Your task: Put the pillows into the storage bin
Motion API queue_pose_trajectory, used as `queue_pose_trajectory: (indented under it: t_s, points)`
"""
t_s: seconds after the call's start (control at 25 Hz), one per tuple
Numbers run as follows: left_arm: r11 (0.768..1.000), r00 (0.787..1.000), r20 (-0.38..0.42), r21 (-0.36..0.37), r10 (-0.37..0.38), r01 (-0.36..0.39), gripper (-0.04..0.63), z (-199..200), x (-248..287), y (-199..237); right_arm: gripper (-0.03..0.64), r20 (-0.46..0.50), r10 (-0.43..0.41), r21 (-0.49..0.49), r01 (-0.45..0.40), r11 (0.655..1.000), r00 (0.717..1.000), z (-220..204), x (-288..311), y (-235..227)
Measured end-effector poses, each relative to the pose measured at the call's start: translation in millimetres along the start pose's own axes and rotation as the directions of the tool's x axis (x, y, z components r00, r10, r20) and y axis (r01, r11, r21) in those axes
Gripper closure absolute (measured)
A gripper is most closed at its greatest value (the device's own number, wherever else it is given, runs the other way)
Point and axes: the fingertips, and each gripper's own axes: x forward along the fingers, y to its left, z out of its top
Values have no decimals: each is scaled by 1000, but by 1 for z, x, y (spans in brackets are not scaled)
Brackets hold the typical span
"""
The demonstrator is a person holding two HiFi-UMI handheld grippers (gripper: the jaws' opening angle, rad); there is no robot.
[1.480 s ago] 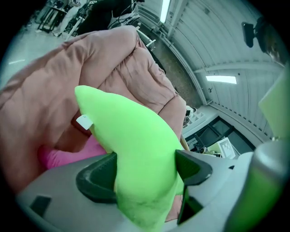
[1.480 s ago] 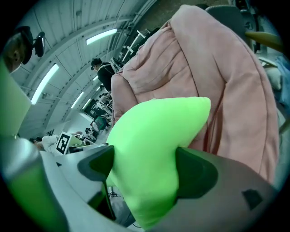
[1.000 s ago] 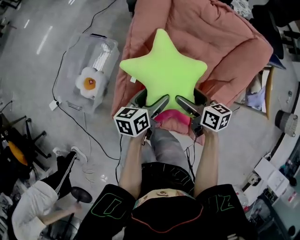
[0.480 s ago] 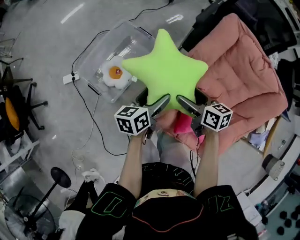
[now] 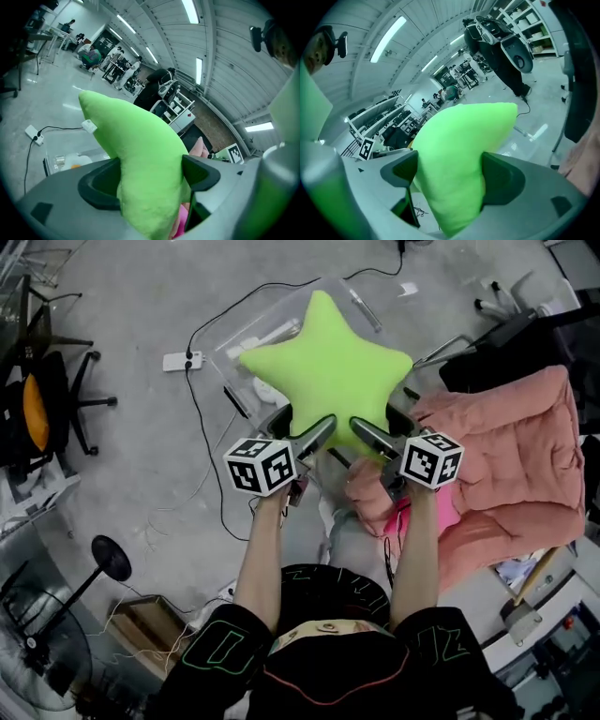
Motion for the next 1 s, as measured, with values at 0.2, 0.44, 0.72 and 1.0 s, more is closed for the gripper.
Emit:
queue_pose_trajectory:
  t_s: [0.2, 0.44, 0.72, 1.0]
  points:
    - [989, 992, 11, 79, 128, -129, 156, -11, 32, 116, 178, 56, -27, -138, 35, 990, 998, -16, 97, -44]
    - [971, 972, -77, 106, 221, -213, 191, -17, 16, 159, 179, -27, -73, -212, 65, 975, 997, -39, 117, -33]
    - [998, 992, -115, 47, 42, -36, 479, 14, 26, 70, 563, -10, -322, -173, 316, 933, 947, 2, 43, -36]
    - [990, 980, -173, 79, -102, 117, 603, -50, 67, -8, 567, 114, -394, -35, 400, 916, 912, -43, -48, -80]
